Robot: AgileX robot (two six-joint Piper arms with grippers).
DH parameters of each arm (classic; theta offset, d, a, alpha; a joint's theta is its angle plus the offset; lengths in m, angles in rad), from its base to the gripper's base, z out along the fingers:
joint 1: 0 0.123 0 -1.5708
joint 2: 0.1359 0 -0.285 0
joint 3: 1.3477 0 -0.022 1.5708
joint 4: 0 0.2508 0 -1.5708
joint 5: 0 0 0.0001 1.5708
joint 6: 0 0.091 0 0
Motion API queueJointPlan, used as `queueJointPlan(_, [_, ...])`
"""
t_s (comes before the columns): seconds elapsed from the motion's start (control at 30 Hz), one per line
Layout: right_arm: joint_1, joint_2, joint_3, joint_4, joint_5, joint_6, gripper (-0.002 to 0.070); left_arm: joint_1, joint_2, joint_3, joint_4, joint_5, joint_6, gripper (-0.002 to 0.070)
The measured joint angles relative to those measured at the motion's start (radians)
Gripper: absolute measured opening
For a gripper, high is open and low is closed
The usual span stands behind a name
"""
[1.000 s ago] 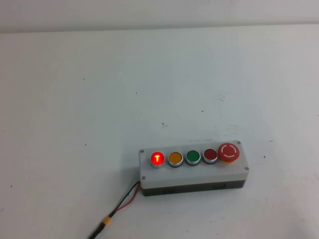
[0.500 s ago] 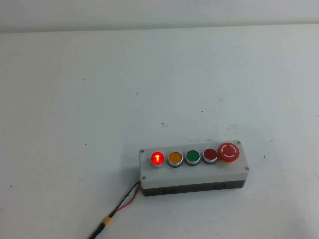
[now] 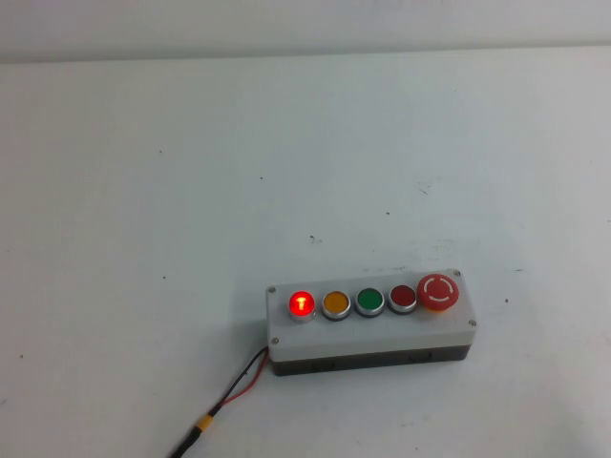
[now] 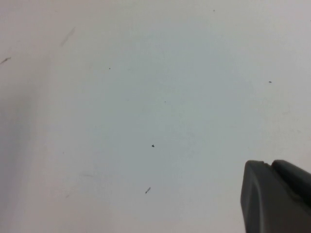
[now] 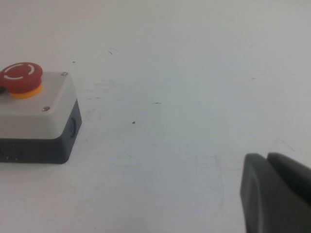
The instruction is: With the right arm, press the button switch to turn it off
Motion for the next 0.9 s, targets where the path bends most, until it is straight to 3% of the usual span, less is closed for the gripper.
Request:
queueJointPlan(0.23, [0.000,0.000,0.000,0.060,-0.015,0.000,-0.0016,0.000,0.000,0.000,0.000,0.000,0.000,-0.0002])
queueJointPlan(0.53, [0.000,0.000,0.000,0.512,-0.218,0.000,-0.0016,0.000,0.000,0.000,0.000,0.000,0.000,-0.0002])
queueJointPlan(0.7, [0.000,0.000,0.000,0.670,-0.293,0.000,-0.0016,0.000,0.000,0.000,0.000,0.000,0.000,-0.0002])
queueJointPlan(0.8, [0.000,0.000,-0.003,0.757,-0.266,0.000,-0.0016,0.000,0.000,0.000,0.000,0.000,0.000,-0.0002])
queueJointPlan(0.9, [0.000,0.033,-0.085,0.764,-0.117,0.000,-0.0015,0.000,0.000,0.000,0.000,0.000,0.000,-0.0002])
